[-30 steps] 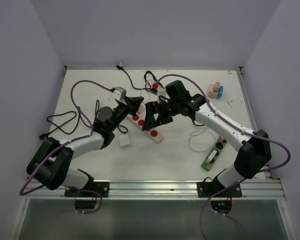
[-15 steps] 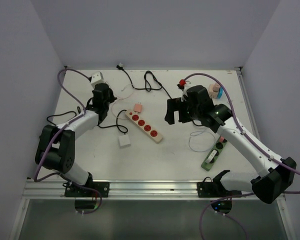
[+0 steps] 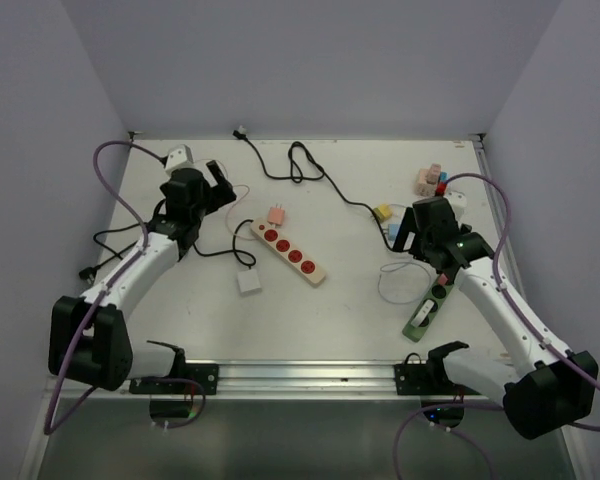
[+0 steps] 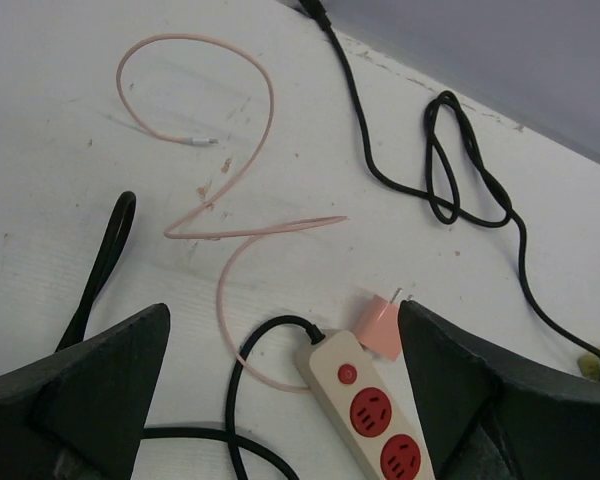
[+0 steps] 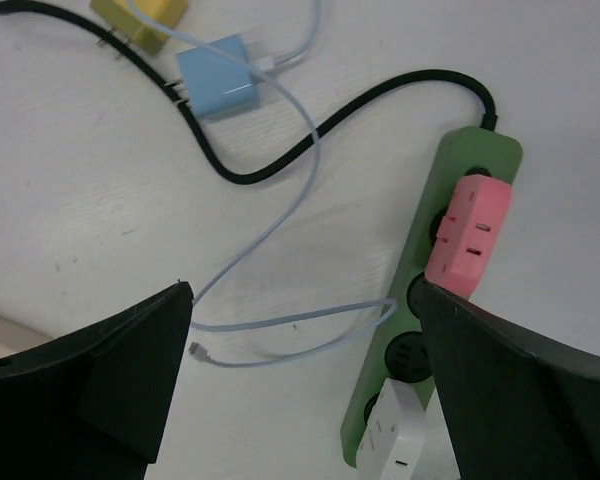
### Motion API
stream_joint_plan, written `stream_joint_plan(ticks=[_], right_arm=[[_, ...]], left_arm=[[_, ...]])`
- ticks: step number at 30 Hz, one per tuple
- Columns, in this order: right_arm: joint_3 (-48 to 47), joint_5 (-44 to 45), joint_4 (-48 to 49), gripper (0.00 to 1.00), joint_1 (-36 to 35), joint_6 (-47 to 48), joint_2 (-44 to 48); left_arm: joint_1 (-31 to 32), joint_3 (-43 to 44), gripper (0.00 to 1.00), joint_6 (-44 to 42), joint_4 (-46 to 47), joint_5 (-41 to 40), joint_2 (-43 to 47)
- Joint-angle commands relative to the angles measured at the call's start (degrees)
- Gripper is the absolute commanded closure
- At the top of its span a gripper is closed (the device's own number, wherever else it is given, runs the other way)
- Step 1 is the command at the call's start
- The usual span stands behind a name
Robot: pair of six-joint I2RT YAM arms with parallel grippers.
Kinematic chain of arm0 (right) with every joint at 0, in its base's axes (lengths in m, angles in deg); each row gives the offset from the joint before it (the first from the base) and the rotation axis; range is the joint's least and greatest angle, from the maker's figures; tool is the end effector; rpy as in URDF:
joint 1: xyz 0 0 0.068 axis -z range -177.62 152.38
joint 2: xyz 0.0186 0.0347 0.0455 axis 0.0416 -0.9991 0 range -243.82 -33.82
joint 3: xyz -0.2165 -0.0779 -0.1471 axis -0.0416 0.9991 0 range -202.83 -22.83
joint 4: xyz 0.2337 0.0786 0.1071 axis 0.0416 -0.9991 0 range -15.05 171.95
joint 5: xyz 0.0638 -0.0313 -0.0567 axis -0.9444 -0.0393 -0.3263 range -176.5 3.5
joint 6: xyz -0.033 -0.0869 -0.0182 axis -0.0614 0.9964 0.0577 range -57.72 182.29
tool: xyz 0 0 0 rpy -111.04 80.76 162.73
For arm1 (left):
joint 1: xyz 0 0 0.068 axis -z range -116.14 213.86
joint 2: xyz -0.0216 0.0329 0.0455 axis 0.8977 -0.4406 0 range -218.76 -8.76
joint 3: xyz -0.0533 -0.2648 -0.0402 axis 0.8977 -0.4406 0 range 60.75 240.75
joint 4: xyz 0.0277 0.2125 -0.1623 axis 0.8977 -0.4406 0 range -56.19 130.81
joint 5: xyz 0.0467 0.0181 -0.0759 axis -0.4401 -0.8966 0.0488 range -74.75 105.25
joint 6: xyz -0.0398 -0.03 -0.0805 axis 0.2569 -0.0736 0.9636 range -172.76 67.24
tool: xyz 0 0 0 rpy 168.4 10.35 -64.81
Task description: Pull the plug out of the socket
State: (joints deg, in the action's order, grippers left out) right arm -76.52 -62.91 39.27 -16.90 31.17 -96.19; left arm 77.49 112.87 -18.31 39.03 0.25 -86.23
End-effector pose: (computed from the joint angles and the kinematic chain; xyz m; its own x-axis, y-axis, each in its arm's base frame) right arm 0.2489 0.0508 0.2497 -0.6656 0.2689 -0.6962 0.3239 0.9445 0.0551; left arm 0.3515 -0.0626 0.2460 -0.3675 -0.4731 -0.8007 -0.2475 0.8796 -0.4062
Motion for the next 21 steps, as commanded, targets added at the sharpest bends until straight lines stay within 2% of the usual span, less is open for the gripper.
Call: stream_joint_plan(ticks=[1,8,13,18,21], right_arm=[[2.7,6.55,-1.97,0.01,3.37,-6.75,1.72],[8.86,-2.4,-0.22,0.02,16.01,-11.95,1.81],[13.87,-8.82,4.69,0.05,19.03,-13.88,1.46],[15.9,-9.53,6.37,0.05,19.11,-14.85,-1.61],[17.91,-10.49,8.3,0.07,19.11,-14.86,-2.84]], left_arm=[[0.0,2.11,0.0,-3.33,-5.76,4.01,5.92],[0.0,7.38,0.0,-10.98,-16.14,7.09,13.74],[0.0,8.18,0.01,-16.95,-20.89,8.76,19.19],[0.08,-2.07,0.0,-16.97,-15.91,8.85,26.48],[0.08,-6.31,0.0,-16.7,-14.57,8.85,26.15]])
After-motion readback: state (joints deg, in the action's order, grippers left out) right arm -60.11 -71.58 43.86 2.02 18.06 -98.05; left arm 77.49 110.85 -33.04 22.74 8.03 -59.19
